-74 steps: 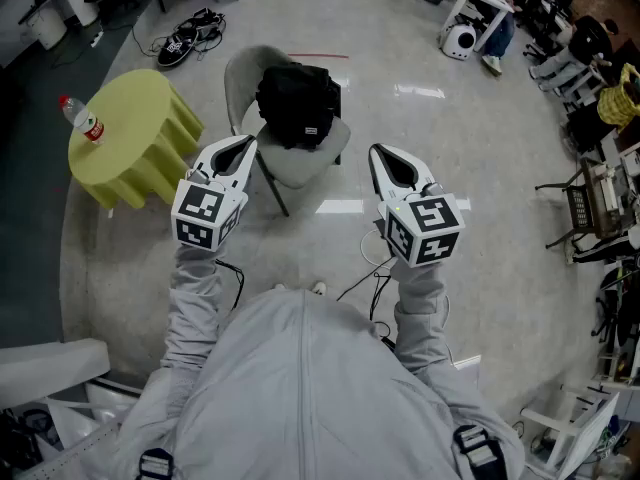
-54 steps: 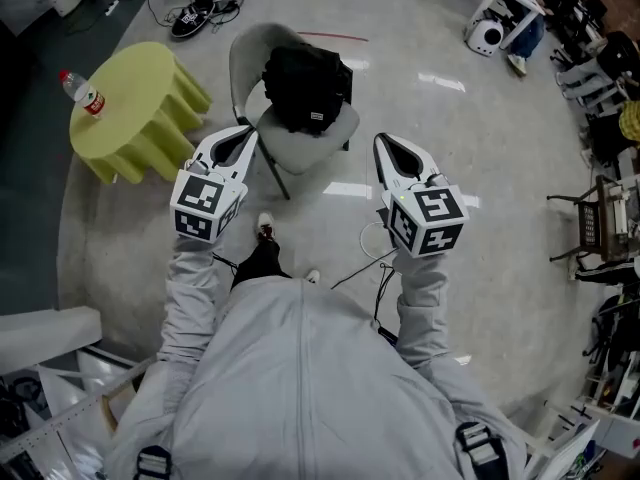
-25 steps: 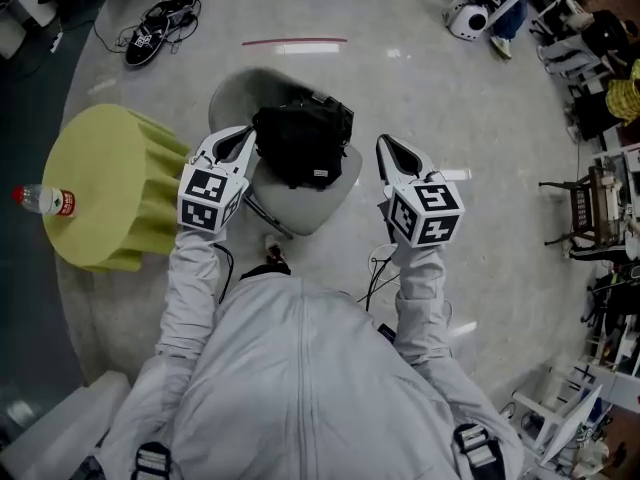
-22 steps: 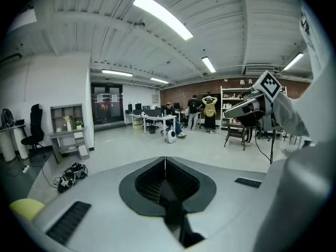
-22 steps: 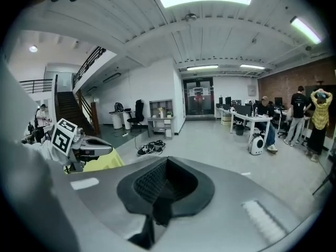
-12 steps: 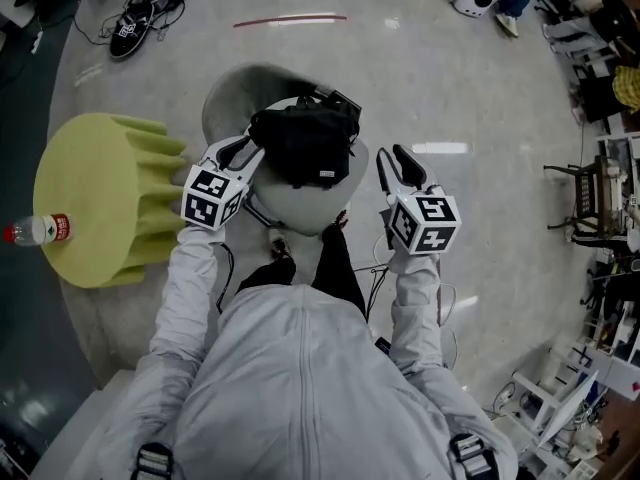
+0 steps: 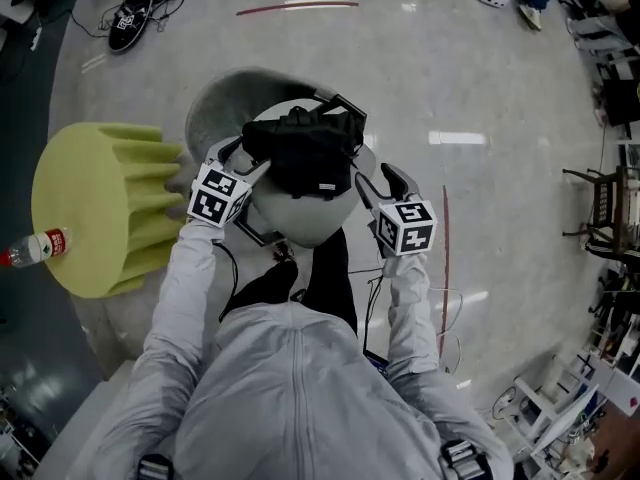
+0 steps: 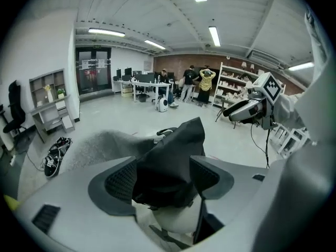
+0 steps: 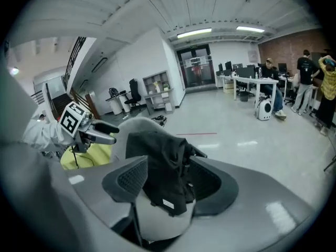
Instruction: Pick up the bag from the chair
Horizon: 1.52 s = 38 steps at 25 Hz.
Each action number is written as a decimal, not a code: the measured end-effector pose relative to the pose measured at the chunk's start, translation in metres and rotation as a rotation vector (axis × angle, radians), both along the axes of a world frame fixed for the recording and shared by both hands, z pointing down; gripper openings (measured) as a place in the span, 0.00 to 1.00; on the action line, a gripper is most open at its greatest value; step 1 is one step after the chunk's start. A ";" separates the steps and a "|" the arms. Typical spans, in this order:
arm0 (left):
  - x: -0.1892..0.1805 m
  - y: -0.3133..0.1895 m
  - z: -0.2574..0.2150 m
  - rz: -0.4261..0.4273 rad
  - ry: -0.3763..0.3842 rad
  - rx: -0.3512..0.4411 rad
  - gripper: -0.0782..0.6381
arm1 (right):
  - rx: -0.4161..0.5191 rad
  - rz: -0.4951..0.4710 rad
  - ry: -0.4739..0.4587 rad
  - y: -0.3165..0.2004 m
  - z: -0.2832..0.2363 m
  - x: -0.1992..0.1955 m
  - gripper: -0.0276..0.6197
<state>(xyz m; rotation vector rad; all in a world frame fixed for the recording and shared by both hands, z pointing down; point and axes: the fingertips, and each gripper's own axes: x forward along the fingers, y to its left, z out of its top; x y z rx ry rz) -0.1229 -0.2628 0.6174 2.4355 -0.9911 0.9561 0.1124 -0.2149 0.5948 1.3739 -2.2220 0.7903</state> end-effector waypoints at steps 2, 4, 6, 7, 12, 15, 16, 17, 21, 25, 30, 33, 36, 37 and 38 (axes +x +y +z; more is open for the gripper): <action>0.003 -0.007 0.010 0.031 -0.065 -0.009 0.54 | -0.056 -0.053 0.011 0.001 0.026 -0.005 0.46; 0.003 -0.015 0.018 0.067 -0.117 -0.020 0.57 | -0.095 -0.085 0.018 -0.002 0.049 -0.011 0.46; 0.006 -0.020 0.028 0.118 -0.158 -0.028 0.59 | -0.133 -0.095 0.010 -0.006 0.073 -0.016 0.48; 0.008 -0.022 0.033 0.139 -0.169 -0.033 0.59 | -0.152 -0.097 0.003 -0.009 0.085 -0.017 0.48; 0.010 -0.037 0.055 0.081 -0.134 -0.086 0.59 | -0.247 -0.113 -0.042 -0.020 0.144 -0.027 0.49; 0.010 -0.050 0.061 0.027 -0.121 -0.060 0.59 | -0.287 -0.119 -0.035 -0.025 0.171 -0.032 0.49; 0.009 -0.054 0.064 0.015 -0.119 -0.056 0.59 | -0.291 -0.113 -0.031 -0.029 0.177 -0.033 0.49; 0.008 -0.058 0.067 0.003 -0.117 -0.056 0.59 | -0.294 -0.105 -0.031 -0.033 0.182 -0.034 0.49; 0.006 -0.065 0.079 -0.039 -0.096 -0.085 0.53 | -0.289 -0.111 -0.059 -0.049 0.197 -0.038 0.49; 0.006 -0.070 0.085 -0.085 -0.038 -0.128 0.45 | -0.260 -0.166 -0.097 -0.062 0.204 -0.044 0.49; 0.009 -0.075 0.089 -0.115 0.025 -0.190 0.37 | -0.206 -0.235 -0.116 -0.073 0.212 -0.055 0.40; 0.010 -0.073 0.091 -0.116 0.038 -0.211 0.32 | -0.173 -0.259 -0.100 -0.078 0.215 -0.066 0.24; 0.011 -0.070 0.092 -0.117 0.059 -0.221 0.30 | -0.177 -0.248 -0.110 -0.079 0.211 -0.069 0.19; 0.011 -0.070 0.091 -0.121 0.068 -0.223 0.29 | -0.176 -0.252 -0.117 -0.079 0.209 -0.069 0.17; 0.010 -0.069 0.089 -0.126 0.078 -0.223 0.29 | -0.175 -0.256 -0.126 -0.077 0.206 -0.070 0.16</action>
